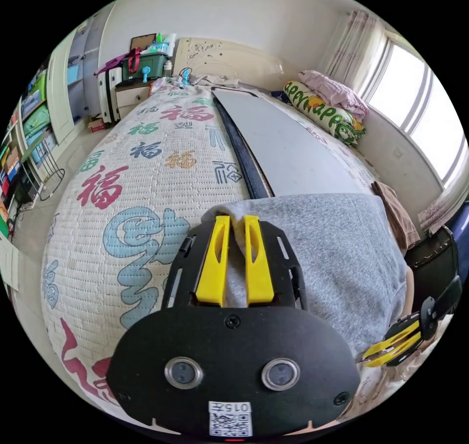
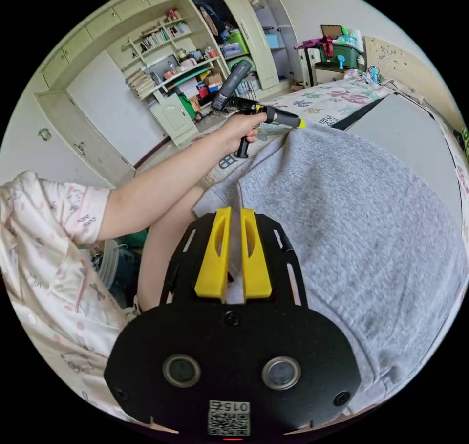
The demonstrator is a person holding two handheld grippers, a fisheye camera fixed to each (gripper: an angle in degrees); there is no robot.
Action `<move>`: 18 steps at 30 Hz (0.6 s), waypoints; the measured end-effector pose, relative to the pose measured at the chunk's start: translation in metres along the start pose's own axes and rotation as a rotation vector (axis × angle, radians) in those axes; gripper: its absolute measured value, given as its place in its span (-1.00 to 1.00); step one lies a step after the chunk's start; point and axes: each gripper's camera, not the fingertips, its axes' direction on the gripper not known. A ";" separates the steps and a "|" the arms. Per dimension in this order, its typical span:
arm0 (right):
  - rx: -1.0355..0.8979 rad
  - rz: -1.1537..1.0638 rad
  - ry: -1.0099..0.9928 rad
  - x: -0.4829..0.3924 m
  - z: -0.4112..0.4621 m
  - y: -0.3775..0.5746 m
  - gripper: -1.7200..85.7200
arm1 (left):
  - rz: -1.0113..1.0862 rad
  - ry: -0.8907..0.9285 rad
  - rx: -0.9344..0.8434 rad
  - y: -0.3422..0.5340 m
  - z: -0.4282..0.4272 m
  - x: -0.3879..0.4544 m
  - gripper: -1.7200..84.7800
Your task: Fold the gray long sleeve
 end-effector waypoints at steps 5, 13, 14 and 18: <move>0.151 0.174 0.038 0.038 -0.091 0.056 -0.88 | 0.030 -0.089 0.055 0.022 -0.070 -0.009 -0.82; 0.399 0.547 0.224 0.099 -0.208 0.142 -0.84 | 0.217 0.091 0.245 0.061 -0.174 0.029 -0.82; 0.432 0.599 0.221 0.108 -0.221 0.152 -0.83 | 0.261 0.139 0.264 0.062 -0.186 0.047 -0.82; 0.522 0.721 0.219 0.126 -0.249 0.179 -0.80 | 0.393 0.315 0.281 0.070 -0.206 0.115 -0.82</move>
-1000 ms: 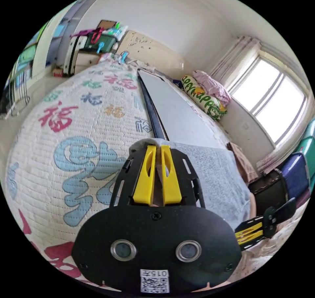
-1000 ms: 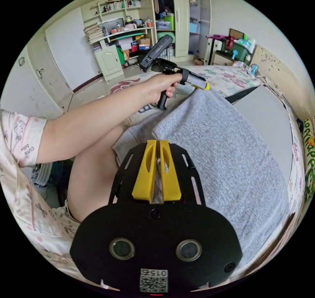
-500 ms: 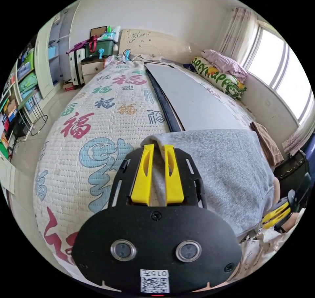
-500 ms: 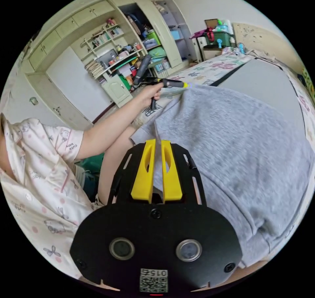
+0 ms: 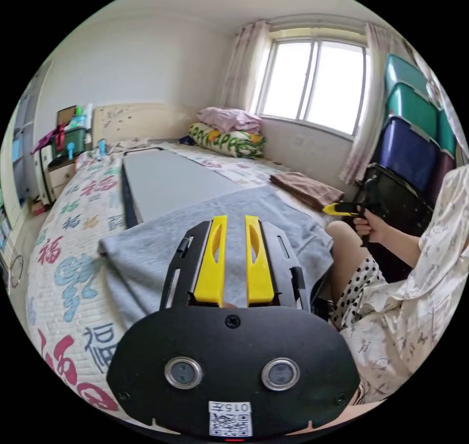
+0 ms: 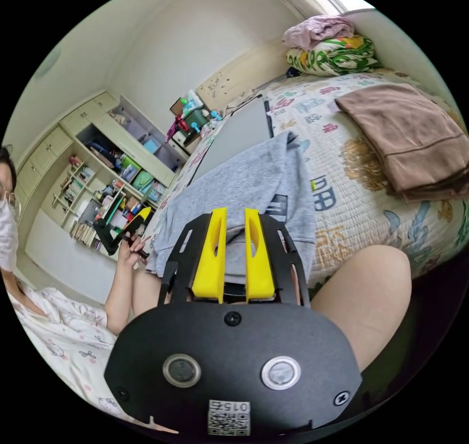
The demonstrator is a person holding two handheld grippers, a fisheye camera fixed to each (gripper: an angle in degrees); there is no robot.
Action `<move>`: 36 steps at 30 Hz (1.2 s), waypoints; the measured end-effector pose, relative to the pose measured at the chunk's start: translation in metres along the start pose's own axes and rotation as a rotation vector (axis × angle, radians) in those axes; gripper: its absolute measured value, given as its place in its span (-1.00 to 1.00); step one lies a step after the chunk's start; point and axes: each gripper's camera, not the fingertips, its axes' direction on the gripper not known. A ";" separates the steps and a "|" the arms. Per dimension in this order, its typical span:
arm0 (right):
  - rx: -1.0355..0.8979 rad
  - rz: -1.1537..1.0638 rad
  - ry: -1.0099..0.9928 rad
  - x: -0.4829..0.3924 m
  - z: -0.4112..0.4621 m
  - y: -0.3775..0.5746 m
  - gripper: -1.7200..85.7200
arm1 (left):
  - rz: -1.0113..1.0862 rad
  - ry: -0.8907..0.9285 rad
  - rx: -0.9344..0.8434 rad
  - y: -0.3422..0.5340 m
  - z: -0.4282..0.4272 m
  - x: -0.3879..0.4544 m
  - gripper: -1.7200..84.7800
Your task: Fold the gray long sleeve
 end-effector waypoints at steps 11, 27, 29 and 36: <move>-0.068 0.125 0.157 0.037 -0.019 0.002 -0.67 | 0.185 0.302 -0.211 -0.172 0.075 0.042 -0.74; -0.250 0.209 0.020 0.089 -0.006 -0.061 -0.62 | 0.166 0.115 -0.679 -0.384 0.323 0.116 -0.65; -0.243 0.202 0.027 0.090 -0.010 -0.061 -0.63 | 0.196 0.043 -0.782 -0.388 0.348 0.124 -0.65; -0.254 0.218 -0.155 0.111 -0.020 -0.049 -0.75 | 0.282 -0.026 -0.823 -0.378 0.350 0.144 -0.72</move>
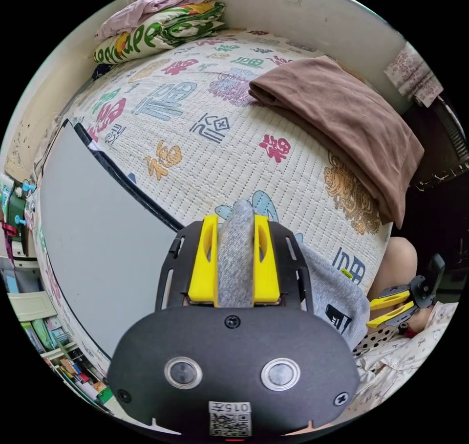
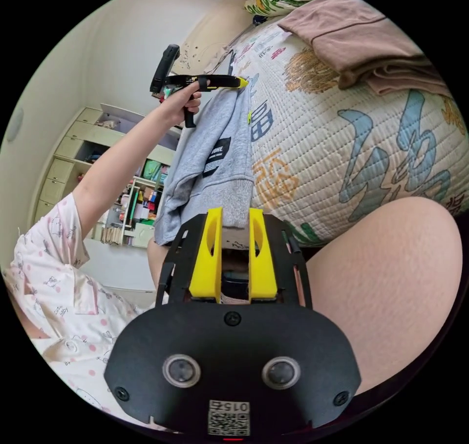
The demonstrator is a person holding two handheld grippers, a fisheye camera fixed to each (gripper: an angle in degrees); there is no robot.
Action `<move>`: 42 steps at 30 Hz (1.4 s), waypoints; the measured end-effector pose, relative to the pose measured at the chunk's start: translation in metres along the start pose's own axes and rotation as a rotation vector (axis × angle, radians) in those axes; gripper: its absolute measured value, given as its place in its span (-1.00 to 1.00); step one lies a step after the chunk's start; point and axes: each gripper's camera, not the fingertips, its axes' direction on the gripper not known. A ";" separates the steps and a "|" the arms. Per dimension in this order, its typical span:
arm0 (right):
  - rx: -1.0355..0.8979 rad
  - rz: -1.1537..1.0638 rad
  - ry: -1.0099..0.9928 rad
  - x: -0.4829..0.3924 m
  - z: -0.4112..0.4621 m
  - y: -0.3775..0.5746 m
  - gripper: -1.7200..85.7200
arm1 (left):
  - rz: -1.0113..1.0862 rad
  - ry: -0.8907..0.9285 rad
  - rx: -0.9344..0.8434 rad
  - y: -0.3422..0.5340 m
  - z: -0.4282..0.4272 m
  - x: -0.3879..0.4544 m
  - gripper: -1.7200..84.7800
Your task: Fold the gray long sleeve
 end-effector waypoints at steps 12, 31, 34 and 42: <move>0.064 -0.056 0.048 0.016 0.002 0.021 -0.87 | 0.055 -0.044 0.087 0.046 -0.016 0.012 -0.87; 0.436 -0.588 0.017 -0.079 -0.094 0.114 -0.95 | -0.098 0.326 0.887 0.307 -0.122 -0.083 -0.89; 0.230 -0.681 -0.153 -0.099 -0.021 0.114 -0.95 | -0.168 0.331 0.897 0.394 -0.092 -0.127 -0.86; -0.201 -0.824 -0.032 -0.130 0.184 0.134 -0.95 | -0.492 0.319 0.643 0.555 0.054 -0.209 -0.83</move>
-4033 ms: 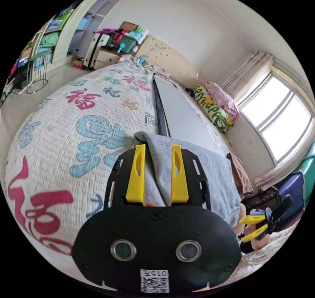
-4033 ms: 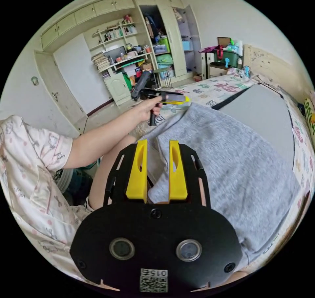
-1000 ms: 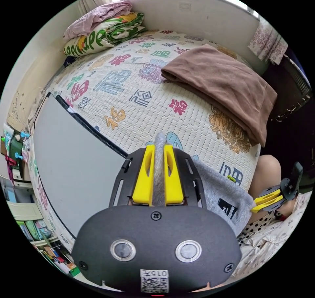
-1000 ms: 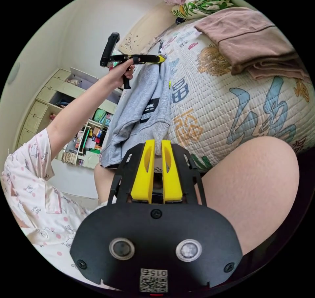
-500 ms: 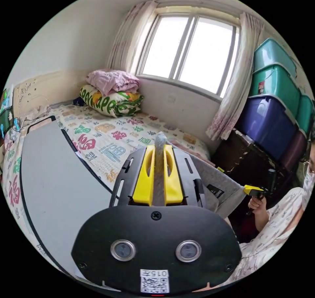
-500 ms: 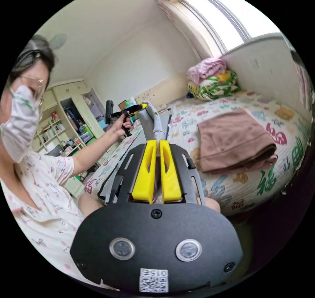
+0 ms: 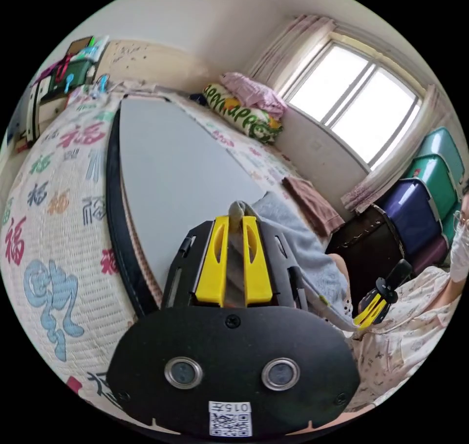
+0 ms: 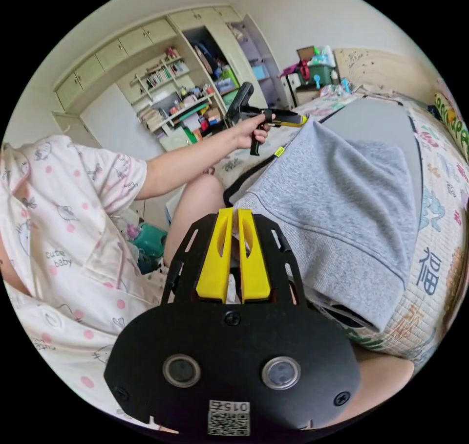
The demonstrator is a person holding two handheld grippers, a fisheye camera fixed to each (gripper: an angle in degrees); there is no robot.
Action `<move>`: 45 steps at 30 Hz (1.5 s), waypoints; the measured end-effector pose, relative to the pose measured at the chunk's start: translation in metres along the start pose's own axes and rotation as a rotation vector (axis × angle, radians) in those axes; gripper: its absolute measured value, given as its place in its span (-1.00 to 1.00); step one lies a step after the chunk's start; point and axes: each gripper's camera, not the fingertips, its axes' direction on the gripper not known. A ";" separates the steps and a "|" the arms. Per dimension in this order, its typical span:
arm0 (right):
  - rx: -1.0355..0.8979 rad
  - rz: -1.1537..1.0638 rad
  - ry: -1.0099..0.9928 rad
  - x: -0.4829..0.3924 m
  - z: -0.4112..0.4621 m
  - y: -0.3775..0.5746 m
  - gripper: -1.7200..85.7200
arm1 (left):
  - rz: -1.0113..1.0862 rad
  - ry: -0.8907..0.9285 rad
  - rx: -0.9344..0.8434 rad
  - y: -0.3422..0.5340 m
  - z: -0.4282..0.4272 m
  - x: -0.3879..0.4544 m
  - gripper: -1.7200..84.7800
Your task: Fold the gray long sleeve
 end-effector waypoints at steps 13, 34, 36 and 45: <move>-0.213 0.015 0.023 0.002 0.082 -0.009 -0.85 | -0.181 0.096 0.134 0.054 0.038 -0.075 -0.65; -0.336 -0.029 0.558 -0.020 0.171 -0.012 -0.75 | -0.213 0.081 -0.012 0.025 0.164 -0.039 -0.72; -0.389 -0.004 0.578 -0.007 0.184 -0.011 -0.75 | -0.198 0.068 -0.018 0.022 0.169 -0.034 -0.72; -0.401 -0.060 0.651 0.002 0.207 0.001 -0.86 | -0.218 0.083 -0.011 0.016 0.204 -0.022 -0.75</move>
